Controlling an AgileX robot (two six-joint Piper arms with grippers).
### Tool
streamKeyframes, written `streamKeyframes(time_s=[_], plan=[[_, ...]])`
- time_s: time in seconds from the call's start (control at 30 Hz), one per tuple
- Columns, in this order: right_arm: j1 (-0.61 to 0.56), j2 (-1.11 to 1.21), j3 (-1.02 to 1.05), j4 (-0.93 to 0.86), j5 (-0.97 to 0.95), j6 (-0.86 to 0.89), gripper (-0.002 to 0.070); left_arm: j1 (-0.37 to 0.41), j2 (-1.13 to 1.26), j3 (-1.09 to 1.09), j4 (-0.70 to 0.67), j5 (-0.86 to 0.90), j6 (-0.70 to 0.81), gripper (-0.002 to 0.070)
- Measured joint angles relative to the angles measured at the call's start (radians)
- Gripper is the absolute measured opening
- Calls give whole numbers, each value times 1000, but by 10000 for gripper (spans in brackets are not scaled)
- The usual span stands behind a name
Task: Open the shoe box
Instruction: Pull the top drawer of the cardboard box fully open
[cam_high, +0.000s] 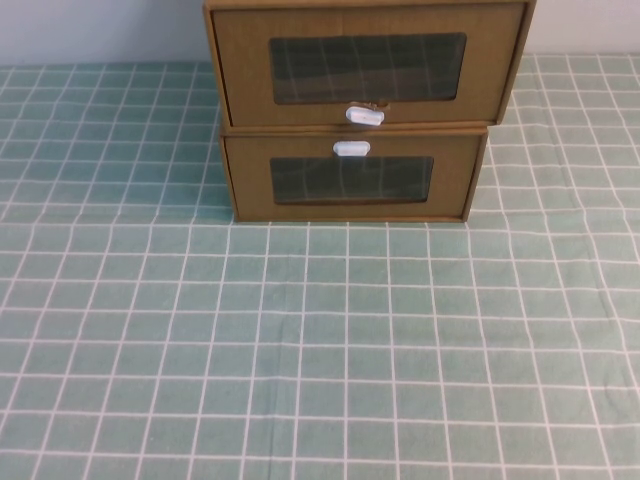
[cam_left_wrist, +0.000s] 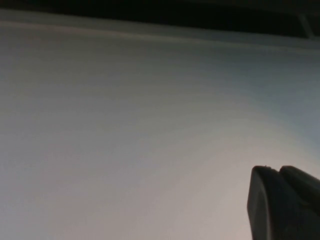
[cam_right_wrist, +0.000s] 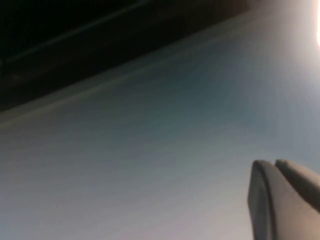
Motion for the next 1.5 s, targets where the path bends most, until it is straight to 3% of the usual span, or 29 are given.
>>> streamKeyframes(time_s=[0.27,0.43,0.6,0.7,0.93,1.07,1.13,1.33,1.43,1.5], plan=[[0,206,-394,-81,144,-45,-14,0,209,-405,-2,148,5,-5],[0,399,-640,-91,523,-38,-14,0,428,-706,0,503,5,-5],[0,631,-849,-93,945,-37,-14,0,700,-1024,-17,967,-6,-5],[0,762,-880,-98,1064,-36,-14,0,862,-1138,-28,1139,-6,-5],[0,980,-880,-132,1121,-36,-13,0,1110,-1178,-79,1111,4,-5],[1,1088,-880,-5,1164,-60,-13,-31,1236,-1184,-169,1084,130,-5],[23,1136,-880,127,1187,-190,-14,-64,1297,-1203,-230,1086,241,-5],[170,1261,-880,600,1217,-974,-13,-141,1551,-1418,-472,1209,580,-5],[253,1323,-880,669,1237,-1207,-13,-148,1697,-1593,-566,1314,654,-5],[312,1371,-884,610,1227,-1293,-13,-150,1802,-1725,-596,1393,672,-5]])
